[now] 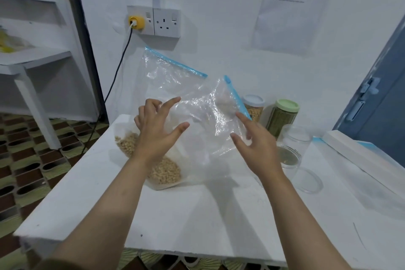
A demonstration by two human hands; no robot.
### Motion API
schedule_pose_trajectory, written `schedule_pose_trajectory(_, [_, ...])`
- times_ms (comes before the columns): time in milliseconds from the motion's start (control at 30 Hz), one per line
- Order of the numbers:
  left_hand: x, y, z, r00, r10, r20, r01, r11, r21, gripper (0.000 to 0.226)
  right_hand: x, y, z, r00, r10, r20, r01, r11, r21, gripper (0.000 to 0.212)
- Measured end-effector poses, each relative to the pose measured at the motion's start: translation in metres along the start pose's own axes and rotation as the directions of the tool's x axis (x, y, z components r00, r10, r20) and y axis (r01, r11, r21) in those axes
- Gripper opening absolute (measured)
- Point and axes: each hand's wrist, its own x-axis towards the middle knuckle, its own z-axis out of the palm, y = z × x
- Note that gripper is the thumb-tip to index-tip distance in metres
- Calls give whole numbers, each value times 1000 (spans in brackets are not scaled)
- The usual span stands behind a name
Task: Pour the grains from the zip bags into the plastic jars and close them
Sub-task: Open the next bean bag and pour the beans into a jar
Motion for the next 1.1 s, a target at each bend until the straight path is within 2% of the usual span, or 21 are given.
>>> schedule_pose_trajectory(100, [-2, -3, 1, 1000, 22, 15, -22, 1000, 12, 60, 6, -4, 0, 999, 12, 53, -3, 986, -168, 48])
schedule_pose_trajectory(133, [-3, -4, 2, 999, 27, 18, -27, 999, 17, 59, 12, -8, -1, 998, 24, 61, -13, 986, -165, 45])
schedule_pose_trajectory(200, [-4, -3, 3, 999, 31, 23, -31, 999, 21, 60, 27, -17, -1, 994, 51, 96, -47, 998, -49, 43])
schedule_pose_trajectory(267, [-4, -2, 5, 999, 33, 34, -34, 999, 22, 61, 39, -25, -1, 979, 76, 191, -85, 996, 38, 40])
schedule_pose_trajectory(400, [-3, -4, 7, 999, 41, 28, -42, 998, 37, 62, 46, -34, -7, 925, 111, 363, -142, 988, 60, 38])
schedule_pose_trajectory(467, [-2, -8, 7, 999, 43, 29, -44, 998, 47, 62, 43, -34, -6, 952, 70, 298, -88, 995, 48, 47])
schedule_pose_trajectory(533, [-2, -12, 9, 998, 47, 43, -51, 996, 77, 62, 38, -32, -2, 986, 23, 164, -30, 999, 39, 55])
schedule_pose_trajectory(633, [-6, -23, 14, 1000, 28, 4, -28, 982, 188, 62, 24, -26, 9, 995, -103, -8, 103, 995, -14, 62])
schedule_pose_trajectory(767, [-28, -42, 18, 984, -120, -132, 152, 950, 272, 65, 3, -14, 20, 972, -189, -142, 193, 981, 14, 65])
schedule_pose_trajectory(900, [-44, -54, 23, 896, -401, -191, 424, 900, 98, 79, -10, -10, 23, 957, -187, -223, 199, 979, 33, 63])
schedule_pose_trajectory(967, [-45, -54, 25, 872, -462, -160, 468, 884, -3, 83, -14, -9, 25, 951, -190, -244, 203, 979, 31, 62])
schedule_pose_trajectory(1100, [-42, -54, 27, 862, -497, -104, 477, 862, -173, 79, -15, -7, 28, 952, -142, -271, 161, 986, 52, 60])
